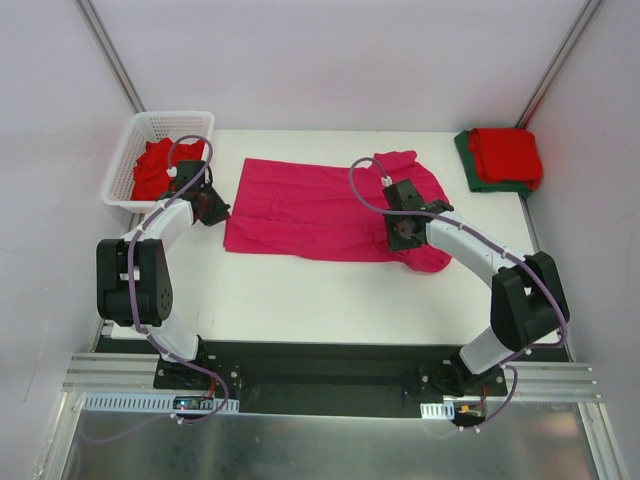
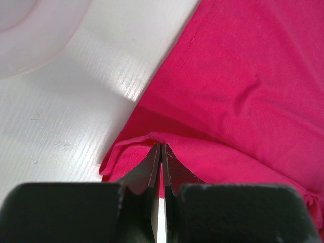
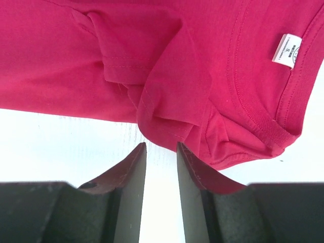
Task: Fold and stack the t-shirts
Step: Fold the flattened tshirt in 1/3 of the way
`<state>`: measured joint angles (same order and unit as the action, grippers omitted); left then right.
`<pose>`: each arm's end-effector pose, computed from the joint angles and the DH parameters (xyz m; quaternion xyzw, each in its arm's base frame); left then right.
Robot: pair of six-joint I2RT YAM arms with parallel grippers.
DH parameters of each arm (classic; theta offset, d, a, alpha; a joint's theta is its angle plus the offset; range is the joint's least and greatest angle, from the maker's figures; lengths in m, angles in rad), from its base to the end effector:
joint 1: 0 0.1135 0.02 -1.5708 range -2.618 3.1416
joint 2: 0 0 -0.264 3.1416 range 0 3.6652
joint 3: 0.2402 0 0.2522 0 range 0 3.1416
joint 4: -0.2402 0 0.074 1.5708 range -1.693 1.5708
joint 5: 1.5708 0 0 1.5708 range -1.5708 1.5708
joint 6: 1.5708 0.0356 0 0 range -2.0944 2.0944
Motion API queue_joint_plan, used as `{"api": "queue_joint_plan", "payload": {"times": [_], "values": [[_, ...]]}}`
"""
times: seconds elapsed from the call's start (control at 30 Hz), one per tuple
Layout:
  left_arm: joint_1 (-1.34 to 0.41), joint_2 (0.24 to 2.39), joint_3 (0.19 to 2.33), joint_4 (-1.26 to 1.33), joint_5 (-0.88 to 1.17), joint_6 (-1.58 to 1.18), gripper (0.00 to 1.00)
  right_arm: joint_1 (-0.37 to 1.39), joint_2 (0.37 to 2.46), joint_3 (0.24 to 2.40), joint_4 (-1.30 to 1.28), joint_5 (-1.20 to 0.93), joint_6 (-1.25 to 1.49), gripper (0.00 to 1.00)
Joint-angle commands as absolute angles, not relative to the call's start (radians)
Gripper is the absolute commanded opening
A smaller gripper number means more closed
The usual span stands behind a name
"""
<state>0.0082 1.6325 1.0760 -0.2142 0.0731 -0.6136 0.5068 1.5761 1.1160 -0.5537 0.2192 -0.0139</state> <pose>0.3545 0.0003 0.2223 -0.2680 0.8807 -0.1482 0.3615 0.2879 0.1510 0.2302 -0.2170 0.9312 -0.0353 0.2907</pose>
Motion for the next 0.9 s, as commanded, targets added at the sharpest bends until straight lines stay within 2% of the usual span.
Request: {"api": "queue_joint_plan", "payload": {"times": [0.0,0.87], "values": [[0.012,1.637,1.098,-0.201,0.084,-0.600,0.00,0.514,1.523,1.129,-0.548,0.207,-0.037,0.34],[0.012,1.640,1.097,-0.202,0.077,-0.598,0.00,0.520,1.585,1.092,-0.514,0.207,-0.037,0.34]]}}
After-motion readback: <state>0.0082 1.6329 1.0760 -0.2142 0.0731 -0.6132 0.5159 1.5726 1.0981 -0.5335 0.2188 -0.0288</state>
